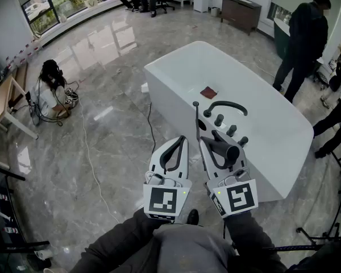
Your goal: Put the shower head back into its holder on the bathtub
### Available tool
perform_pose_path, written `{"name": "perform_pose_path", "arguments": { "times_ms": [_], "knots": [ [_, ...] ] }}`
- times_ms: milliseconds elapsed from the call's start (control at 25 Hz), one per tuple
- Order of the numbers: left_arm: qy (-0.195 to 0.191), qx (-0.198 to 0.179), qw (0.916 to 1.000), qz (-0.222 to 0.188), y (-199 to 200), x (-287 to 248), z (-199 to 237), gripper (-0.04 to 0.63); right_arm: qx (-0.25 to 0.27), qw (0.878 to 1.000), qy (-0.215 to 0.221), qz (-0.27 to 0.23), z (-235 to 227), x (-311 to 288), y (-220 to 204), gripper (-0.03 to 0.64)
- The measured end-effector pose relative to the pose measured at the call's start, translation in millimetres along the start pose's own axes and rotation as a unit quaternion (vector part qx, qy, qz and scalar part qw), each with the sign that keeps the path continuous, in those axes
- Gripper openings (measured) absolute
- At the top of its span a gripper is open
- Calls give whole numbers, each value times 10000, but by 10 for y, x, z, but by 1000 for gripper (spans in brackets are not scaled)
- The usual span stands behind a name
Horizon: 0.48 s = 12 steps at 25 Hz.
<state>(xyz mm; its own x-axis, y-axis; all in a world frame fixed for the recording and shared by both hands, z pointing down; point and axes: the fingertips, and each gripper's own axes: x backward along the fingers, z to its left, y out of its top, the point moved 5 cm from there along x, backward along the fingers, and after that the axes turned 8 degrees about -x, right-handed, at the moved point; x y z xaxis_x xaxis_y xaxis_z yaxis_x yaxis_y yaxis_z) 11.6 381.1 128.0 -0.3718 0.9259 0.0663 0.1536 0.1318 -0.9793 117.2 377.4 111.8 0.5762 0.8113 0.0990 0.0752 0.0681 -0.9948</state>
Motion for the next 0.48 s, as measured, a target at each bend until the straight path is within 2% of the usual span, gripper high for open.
{"name": "perform_pose_path", "arguments": {
  "times_ms": [480],
  "knots": [
    [-106, 59, 9999, -59, -92, -178, -16, 3, 118, 9999, -109, 35, -147, -77, -70, 129]
  ]
}}
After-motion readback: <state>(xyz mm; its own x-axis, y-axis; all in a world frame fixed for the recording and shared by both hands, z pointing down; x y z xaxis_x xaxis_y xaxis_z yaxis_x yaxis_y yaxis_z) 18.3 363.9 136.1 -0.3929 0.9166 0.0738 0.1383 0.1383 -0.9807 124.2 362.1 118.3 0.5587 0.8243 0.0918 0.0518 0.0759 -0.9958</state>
